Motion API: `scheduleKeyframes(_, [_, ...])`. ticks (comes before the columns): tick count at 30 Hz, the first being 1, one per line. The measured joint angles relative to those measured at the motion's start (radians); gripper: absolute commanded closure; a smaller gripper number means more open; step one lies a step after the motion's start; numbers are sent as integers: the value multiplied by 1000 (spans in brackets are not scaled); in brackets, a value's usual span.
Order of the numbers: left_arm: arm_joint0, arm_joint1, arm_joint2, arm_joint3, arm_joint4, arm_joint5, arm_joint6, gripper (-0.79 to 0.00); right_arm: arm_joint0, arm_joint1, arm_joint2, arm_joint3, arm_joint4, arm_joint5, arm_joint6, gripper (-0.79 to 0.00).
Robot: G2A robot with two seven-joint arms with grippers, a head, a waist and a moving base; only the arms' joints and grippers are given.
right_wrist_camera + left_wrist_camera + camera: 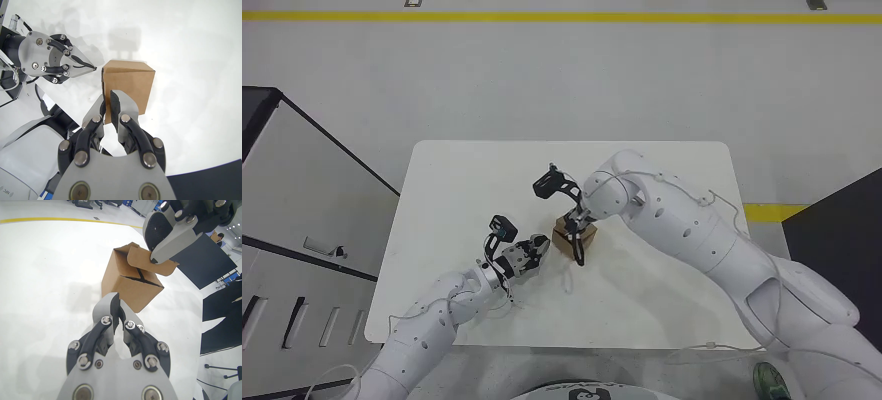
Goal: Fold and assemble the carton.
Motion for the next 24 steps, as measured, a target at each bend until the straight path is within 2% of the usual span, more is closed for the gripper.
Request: scheduleKeyframes(24, [0, 0, 0, 0, 0, 0, 0, 0, 21, -53, -34, 90, -26, -11, -19, 0])
